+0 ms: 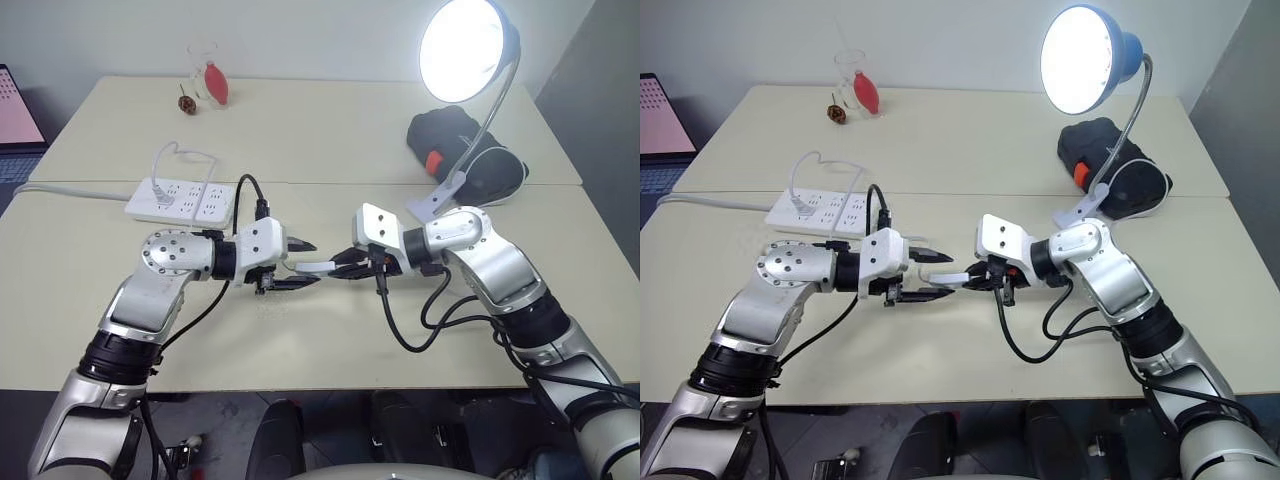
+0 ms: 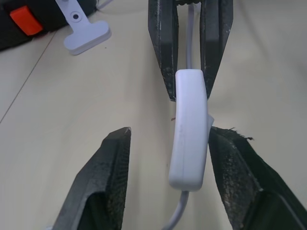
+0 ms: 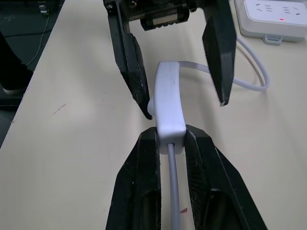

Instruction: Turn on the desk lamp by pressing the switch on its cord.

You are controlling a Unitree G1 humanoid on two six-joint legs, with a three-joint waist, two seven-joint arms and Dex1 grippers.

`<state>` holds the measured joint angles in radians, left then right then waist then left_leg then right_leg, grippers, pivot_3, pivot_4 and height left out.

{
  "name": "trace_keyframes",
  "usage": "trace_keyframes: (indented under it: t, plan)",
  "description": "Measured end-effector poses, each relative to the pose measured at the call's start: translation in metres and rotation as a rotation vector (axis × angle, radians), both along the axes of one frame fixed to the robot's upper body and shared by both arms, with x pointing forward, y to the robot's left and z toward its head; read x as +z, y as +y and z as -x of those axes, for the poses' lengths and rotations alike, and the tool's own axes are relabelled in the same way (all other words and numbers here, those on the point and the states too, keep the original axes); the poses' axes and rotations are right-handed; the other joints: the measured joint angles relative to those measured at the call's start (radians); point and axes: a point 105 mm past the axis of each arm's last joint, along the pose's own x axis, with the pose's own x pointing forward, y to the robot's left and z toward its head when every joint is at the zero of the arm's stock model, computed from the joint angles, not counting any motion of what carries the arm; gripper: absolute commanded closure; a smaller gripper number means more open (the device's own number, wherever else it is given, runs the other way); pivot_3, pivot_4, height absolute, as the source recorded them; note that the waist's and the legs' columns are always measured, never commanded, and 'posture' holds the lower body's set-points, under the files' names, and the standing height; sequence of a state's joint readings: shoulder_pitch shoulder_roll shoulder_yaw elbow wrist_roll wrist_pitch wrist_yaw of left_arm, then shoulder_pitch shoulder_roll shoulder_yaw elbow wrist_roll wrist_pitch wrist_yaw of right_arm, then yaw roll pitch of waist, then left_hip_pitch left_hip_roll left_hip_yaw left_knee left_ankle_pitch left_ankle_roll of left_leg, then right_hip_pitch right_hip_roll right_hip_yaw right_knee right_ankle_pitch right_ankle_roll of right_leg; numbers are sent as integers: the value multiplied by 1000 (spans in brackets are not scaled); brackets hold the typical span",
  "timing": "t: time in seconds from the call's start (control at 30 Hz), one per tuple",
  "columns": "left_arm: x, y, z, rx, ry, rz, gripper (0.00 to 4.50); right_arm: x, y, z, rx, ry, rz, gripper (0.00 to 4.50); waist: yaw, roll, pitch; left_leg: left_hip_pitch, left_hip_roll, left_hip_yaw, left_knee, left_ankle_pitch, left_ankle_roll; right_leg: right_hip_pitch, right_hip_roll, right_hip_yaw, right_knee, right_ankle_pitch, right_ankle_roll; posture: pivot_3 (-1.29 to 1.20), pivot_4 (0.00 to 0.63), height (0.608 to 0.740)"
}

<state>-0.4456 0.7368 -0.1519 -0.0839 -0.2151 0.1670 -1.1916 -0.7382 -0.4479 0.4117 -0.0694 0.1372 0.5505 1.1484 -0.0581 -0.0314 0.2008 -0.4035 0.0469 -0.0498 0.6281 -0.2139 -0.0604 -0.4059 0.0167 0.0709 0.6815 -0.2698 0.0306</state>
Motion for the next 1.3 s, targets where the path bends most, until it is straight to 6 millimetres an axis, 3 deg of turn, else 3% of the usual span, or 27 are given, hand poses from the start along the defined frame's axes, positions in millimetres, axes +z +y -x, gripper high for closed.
trace_keyframes:
  t: [0.2, 0.37, 0.5, 0.57, 0.77, 0.87, 1.03, 1.13, 1.3]
  plan:
    - [-1, 31, 8, 111, 7, -18, 13, -18, -4, -29, -88, 9, 5, 4135, -2, 0, 0, 0, 0, 0, 0, 0, 0, 0, 0, 0, 0, 0, 0, 0, 150, 740]
    - [-3, 48, 19, 200, 21, 6, 0, -33, -5, -52, -153, -22, 18, 4135, -1, 0, 0, 0, 0, 1, 0, 0, 0, 0, -1, 0, 0, 0, 0, 0, 150, 740]
    - [-8, 53, 25, 241, 50, 21, 0, -43, -12, -58, -161, -45, 46, 4135, 4, 0, 0, 0, 0, 0, 0, 0, 0, 0, -1, 0, 0, 0, 0, 0, 150, 740]
    - [-6, 56, 25, 253, 58, 31, 0, -42, -12, -61, -148, -75, 61, 3434, 4, 0, 0, 0, 0, 0, 0, 0, 0, 0, 0, 0, 0, 0, 0, 0, 150, 740]
    - [1, 59, 24, 270, 59, 64, 0, -43, -27, -63, -155, -80, 95, 2167, 2, 0, 0, 0, 0, 1, 0, 0, 0, 0, 0, 0, 0, 0, 0, 0, 150, 740]
    - [5, 57, 25, 280, 73, 87, 0, -36, -43, -51, -107, -92, 118, 1470, 4, 1, 0, -1, 0, 0, -1, 0, 0, 0, 0, 0, 0, 0, -1, 0, 150, 740]
    - [12, 60, 34, 330, 110, 97, 0, 3, -80, -25, -92, -136, 101, 224, 7, 1, 1, -3, 0, 0, 0, 0, 0, -2, -1, -1, -1, -1, 0, 0, 150, 740]
    - [21, 60, 39, 345, 108, 114, 0, 17, -86, -6, -76, -136, 62, 224, 3, 1, 1, -2, 1, -1, -1, 0, 0, -1, -1, -1, -1, -1, 0, 0, 150, 740]
    - [19, 68, 42, 396, 135, 101, 0, 16, -98, 17, -130, -49, 13, 224, 2, 1, 1, 0, 0, 0, 0, 0, 0, 0, -1, 0, 0, -1, 0, 0, 150, 740]
